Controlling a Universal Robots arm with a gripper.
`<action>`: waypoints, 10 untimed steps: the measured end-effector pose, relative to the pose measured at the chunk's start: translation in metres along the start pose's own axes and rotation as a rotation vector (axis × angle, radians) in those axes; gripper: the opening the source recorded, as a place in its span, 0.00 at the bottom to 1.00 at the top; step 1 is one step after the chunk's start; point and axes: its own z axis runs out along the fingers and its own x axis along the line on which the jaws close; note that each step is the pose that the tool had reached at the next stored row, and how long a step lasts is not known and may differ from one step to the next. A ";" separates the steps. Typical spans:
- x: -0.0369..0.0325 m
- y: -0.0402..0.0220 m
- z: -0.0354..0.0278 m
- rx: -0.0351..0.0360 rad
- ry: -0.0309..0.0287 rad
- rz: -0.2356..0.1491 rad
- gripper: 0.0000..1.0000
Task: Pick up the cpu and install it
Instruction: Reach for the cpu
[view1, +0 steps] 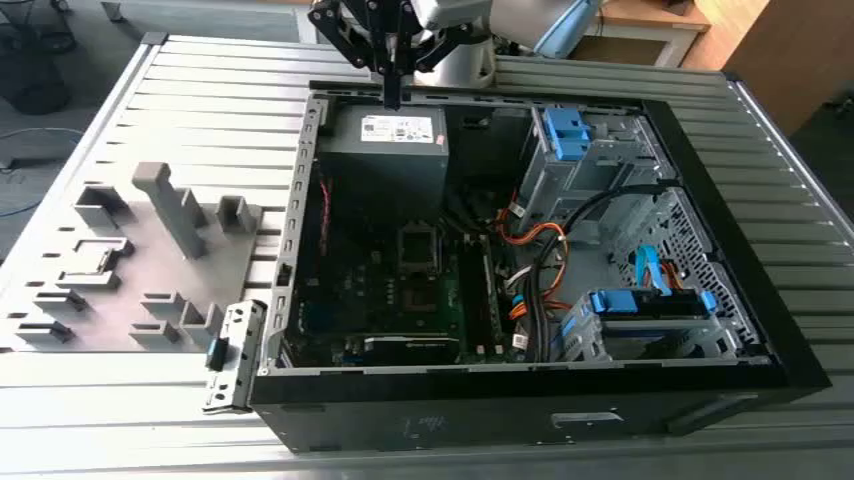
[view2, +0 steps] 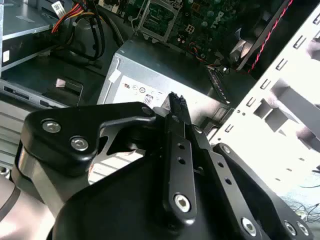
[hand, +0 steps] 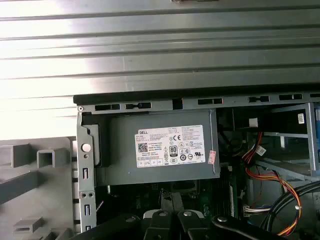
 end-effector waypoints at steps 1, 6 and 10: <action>0.0000 0.0000 0.0000 0.0000 0.0000 0.000 0.11; 0.0004 0.0000 0.0000 0.0001 0.0000 0.000 0.11; 0.0033 -0.0003 -0.0001 0.0000 0.0000 0.000 0.11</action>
